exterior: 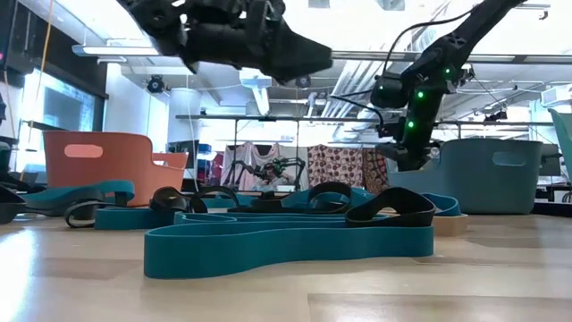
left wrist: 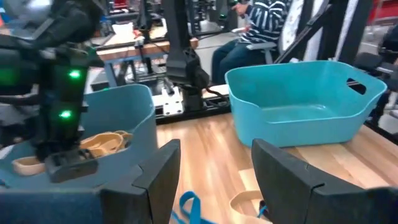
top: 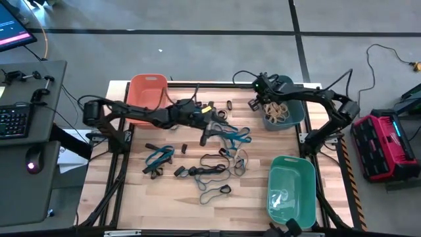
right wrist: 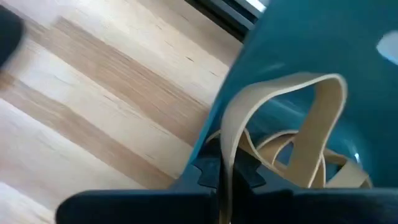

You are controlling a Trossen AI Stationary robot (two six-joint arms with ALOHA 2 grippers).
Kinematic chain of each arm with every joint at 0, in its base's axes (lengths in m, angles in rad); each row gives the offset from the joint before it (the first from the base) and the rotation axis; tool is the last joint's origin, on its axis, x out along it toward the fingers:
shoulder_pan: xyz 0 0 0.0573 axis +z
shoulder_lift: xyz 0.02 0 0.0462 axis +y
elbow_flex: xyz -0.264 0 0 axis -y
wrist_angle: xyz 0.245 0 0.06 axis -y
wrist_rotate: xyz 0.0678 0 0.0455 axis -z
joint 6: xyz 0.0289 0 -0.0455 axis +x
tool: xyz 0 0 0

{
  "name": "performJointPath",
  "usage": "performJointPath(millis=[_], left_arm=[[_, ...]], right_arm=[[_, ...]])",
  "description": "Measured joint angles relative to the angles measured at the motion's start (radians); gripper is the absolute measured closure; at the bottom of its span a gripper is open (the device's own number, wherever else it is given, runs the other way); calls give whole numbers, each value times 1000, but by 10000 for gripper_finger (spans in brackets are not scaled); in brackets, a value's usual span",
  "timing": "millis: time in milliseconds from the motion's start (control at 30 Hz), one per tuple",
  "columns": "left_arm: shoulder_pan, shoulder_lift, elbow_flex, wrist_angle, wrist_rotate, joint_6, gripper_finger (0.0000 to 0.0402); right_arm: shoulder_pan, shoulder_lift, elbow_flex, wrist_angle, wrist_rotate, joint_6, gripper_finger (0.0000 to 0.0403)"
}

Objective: Sort rubber bands into baskets
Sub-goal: Put the white rubber band into the blue bin, then adjust the blue bin on the table

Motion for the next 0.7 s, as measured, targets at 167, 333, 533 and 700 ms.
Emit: performJointPath(millis=[167,333,533,700], left_arm=[[1,-78,-72,0,-53,-7,210],[5,-139,-138,-8,-62,-8,210],[5,-194,-179,-25,-78,-9,210],[5,-227,-196,-34,-93,8,210]], right_arm=[[0,-2,0,40,-35,19,403],[2,-3,0,48,-36,34,389],[9,-22,0,9,-35,33,299],[25,-86,0,-32,-35,30,225]])
